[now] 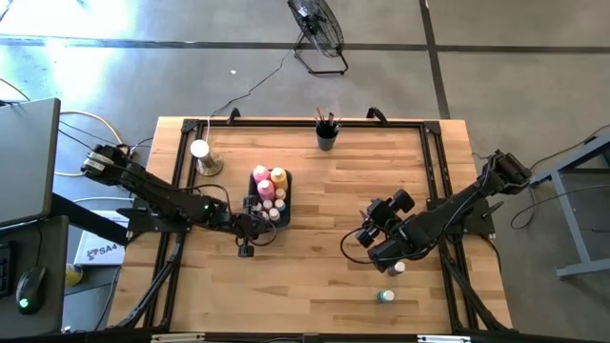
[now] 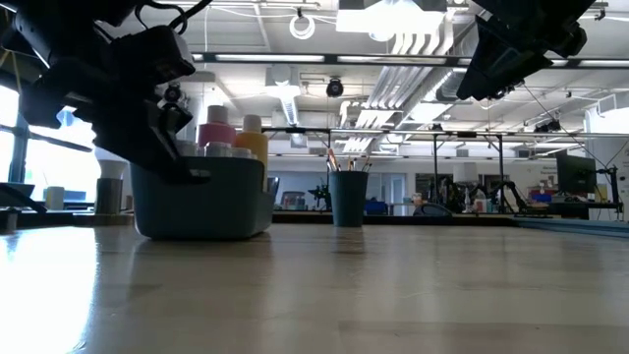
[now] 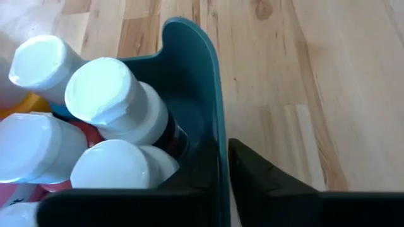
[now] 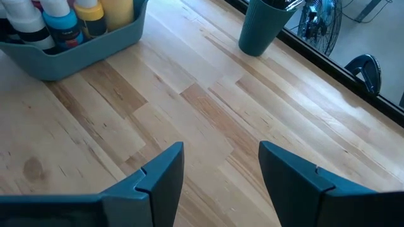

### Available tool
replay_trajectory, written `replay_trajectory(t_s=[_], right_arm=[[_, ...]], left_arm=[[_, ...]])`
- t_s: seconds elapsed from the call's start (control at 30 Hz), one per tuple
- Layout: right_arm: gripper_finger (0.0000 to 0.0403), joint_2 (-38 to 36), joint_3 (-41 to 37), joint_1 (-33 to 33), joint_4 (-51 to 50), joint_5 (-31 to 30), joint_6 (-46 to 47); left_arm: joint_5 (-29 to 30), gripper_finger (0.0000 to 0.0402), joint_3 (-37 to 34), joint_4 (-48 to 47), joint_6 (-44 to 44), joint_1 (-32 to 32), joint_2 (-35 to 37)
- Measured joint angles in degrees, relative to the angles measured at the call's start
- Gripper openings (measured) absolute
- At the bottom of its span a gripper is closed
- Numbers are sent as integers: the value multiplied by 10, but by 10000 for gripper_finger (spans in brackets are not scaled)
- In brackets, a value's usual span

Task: Pick & Place Paint Supplies
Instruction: Adjust the green bin

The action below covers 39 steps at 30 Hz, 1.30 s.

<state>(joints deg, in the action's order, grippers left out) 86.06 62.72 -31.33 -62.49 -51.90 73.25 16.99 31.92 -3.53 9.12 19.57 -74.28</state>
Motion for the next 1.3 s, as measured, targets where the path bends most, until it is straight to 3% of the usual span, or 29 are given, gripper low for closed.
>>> replay_trajectory(t_s=[0.3,1.03,1.3], right_arm=[[199,0,0,0,0,0,0],[199,0,0,0,0,0,0],[199,0,0,0,0,0,0]], left_arm=[[14,94,0,0,1,0,0],[16,97,0,44,-16,0,1],[13,97,0,101,-60,0,1]])
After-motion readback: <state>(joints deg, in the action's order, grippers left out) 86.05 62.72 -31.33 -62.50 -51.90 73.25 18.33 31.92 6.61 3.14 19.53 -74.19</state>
